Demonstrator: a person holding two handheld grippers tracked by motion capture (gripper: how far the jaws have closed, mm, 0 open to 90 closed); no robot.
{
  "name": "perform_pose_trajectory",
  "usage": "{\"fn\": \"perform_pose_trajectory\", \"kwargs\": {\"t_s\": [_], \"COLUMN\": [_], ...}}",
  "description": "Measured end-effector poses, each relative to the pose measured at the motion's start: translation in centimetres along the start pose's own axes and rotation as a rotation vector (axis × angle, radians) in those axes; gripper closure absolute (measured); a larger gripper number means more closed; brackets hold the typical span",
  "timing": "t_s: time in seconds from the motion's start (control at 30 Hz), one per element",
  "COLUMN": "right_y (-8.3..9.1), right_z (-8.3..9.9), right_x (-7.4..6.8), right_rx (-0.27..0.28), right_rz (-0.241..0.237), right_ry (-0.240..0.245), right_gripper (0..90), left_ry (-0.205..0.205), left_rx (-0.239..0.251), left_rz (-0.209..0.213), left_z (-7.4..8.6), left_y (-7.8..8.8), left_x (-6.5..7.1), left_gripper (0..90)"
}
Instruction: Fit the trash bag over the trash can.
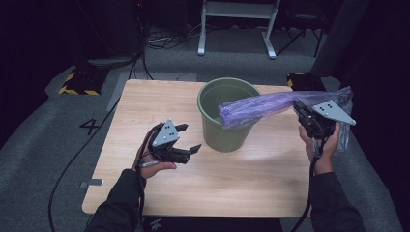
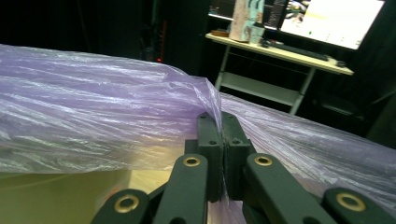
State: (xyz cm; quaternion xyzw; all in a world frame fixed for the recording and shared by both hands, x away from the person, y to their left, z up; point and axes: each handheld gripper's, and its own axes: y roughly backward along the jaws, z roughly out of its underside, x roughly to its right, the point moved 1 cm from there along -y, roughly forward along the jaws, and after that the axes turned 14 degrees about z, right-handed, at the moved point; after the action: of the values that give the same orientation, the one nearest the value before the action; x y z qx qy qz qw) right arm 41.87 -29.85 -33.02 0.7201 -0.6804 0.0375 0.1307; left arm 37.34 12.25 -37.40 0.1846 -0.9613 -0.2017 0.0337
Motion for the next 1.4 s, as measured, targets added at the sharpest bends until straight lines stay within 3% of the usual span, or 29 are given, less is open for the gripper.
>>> {"fn": "perform_pose_trajectory", "kwargs": {"t_s": [0.23, 0.4, 0.77, 0.93, 1.13, 1.4], "right_y": [-0.4, -0.5, -0.2, 0.6, 1.1, 2.1], "right_z": [-0.7, -0.8, -0.7, -0.4, -0.2, 0.1], "right_x": [0.2, -0.7, -3.0, -3.4, -4.1, -5.2], "right_rx": [-0.003, 0.001, 0.009, 0.031, 0.042, 0.068], "right_rz": [0.044, 0.039, -0.044, -0.096, -0.132, -0.155], "right_ry": [-0.008, 0.034, 0.123, 0.125, 0.159, 0.2], "right_gripper": [90.0, 89.6, 89.2, 87.6, 87.5, 88.5], "left_ry": [-0.006, 0.002, -0.04, -0.059, -0.067, -0.049], "left_rx": [0.01, 0.025, 0.003, -0.021, -0.029, -0.058], "left_rz": [-0.005, -0.011, -0.024, -0.006, -0.003, -0.012], "left_z": [-0.9, -2.0, -5.2, -6.2, -7.3, -7.6], "left_y": [-0.9, -1.5, -4.6, -6.0, -7.1, -8.5], "left_x": [-0.5, -1.2, -2.1, -2.6, -2.6, -3.5], "left_gripper": [21.2, 21.6, 23.0, 38.4, 37.7, 52.5]}}
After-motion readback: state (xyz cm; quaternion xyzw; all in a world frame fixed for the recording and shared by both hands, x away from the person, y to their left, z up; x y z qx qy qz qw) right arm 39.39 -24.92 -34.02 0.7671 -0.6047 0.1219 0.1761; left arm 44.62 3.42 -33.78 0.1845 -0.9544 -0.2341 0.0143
